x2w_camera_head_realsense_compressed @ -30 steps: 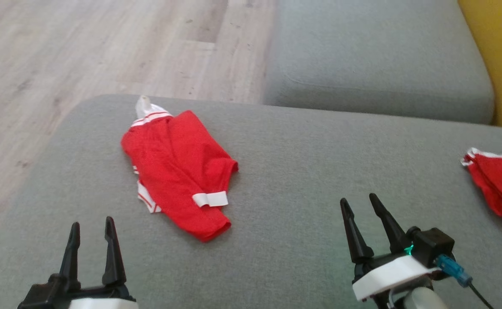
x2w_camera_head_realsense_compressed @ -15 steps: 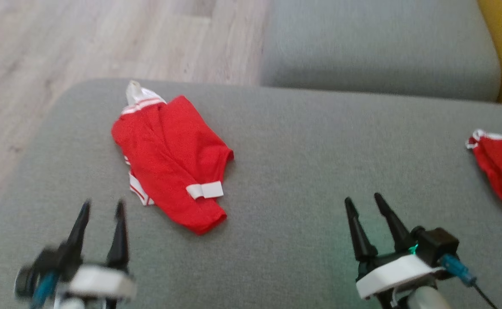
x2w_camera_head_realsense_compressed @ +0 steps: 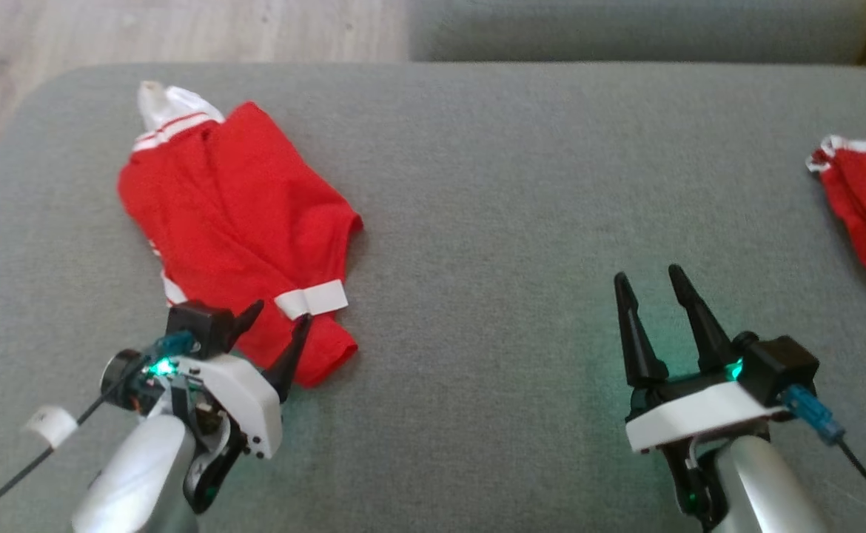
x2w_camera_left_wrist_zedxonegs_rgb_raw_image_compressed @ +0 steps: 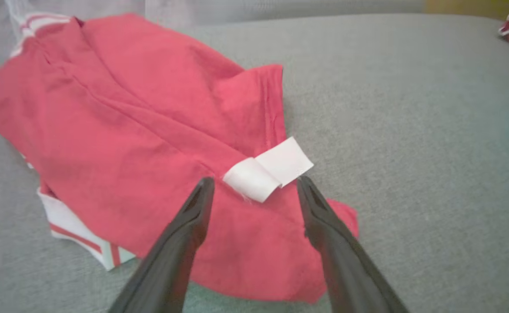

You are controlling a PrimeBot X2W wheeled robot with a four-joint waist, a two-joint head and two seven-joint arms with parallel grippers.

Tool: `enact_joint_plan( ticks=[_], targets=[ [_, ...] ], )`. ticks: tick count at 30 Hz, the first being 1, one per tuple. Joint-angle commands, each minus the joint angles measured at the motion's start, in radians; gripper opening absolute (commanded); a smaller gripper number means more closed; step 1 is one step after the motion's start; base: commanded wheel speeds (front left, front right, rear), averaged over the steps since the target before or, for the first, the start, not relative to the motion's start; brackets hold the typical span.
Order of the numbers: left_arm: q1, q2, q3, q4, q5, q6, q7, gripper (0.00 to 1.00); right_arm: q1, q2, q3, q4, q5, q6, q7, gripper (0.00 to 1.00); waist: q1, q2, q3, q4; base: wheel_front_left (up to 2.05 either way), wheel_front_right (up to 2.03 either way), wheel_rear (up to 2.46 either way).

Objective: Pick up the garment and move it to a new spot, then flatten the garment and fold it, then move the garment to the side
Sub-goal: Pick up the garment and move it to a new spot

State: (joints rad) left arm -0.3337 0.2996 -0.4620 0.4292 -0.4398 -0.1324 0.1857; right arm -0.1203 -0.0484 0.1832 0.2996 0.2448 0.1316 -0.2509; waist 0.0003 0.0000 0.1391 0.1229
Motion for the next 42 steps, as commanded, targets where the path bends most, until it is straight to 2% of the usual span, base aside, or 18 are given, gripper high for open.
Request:
enact_joint_plan(
  ticks=[1,11,12,13,17,21,25,28,35,42],
  targets=[
    [-0.069,0.036,0.026,-0.003,-0.009,0.002,0.006,1.0,-0.042,-0.002,0.019,-0.038,-0.006,-0.001,-0.011,1.0,-0.0003,0.0,0.025,-0.021,0.0,0.0,0.0],
    [-0.134,0.03,-0.037,0.125,-0.033,0.002,-0.014,1.0,-0.055,-0.002,0.008,-0.042,-0.007,-0.001,-0.011,1.0,-0.0003,0.0,0.047,-0.043,0.0,0.0,0.0],
    [-0.136,0.03,-0.051,0.13,-0.042,0.002,-0.014,0.42,-0.055,-0.002,0.008,-0.041,-0.007,-0.001,-0.011,1.0,-0.0003,0.0,0.046,-0.043,0.0,0.0,0.0],
    [-0.137,0.032,-0.062,0.134,-0.05,0.002,-0.016,0.0,-0.057,-0.002,0.008,-0.039,-0.007,-0.001,-0.011,1.0,-0.0003,0.0,0.045,-0.044,0.0,0.0,0.0],
    [-0.147,0.042,-0.081,0.142,-0.067,0.002,-0.063,0.0,-0.06,-0.002,0.009,-0.036,-0.009,-0.001,-0.011,1.0,-0.0003,0.0,0.035,-0.047,0.0,0.0,0.0],
    [-0.165,0.052,-0.065,0.11,-0.051,0.002,-0.196,0.0,-0.06,-0.002,0.011,-0.032,-0.007,-0.001,-0.011,1.0,-0.0003,0.0,0.014,-0.054,0.0,0.0,0.0],
    [-0.182,0.06,-0.038,0.018,-0.031,0.013,-0.342,0.0,-0.056,-0.002,0.016,-0.025,0.0,-0.001,-0.011,1.0,-0.0003,0.0,-0.014,-0.07,0.0,0.0,0.0],
    [-0.2,0.072,-0.015,-0.09,-0.012,0.031,-0.402,0.0,-0.054,-0.002,0.021,-0.023,0.008,-0.001,-0.011,1.0,-0.0003,0.0,-0.029,-0.088,0.0,0.0,0.0],
    [-0.259,0.106,0.051,-0.317,-0.005,0.059,-0.424,0.0,-0.06,-0.002,0.034,-0.03,0.023,-0.001,-0.011,1.0,-0.0003,0.0,-0.031,-0.144,0.0,0.0,0.0],
    [-0.404,0.165,0.044,-0.425,0.022,0.044,-0.311,0.0,-0.09,-0.002,0.051,-0.048,0.051,-0.001,-0.011,1.0,-0.0003,0.0,0.011,-0.227,0.0,0.0,0.0]
  ],
)
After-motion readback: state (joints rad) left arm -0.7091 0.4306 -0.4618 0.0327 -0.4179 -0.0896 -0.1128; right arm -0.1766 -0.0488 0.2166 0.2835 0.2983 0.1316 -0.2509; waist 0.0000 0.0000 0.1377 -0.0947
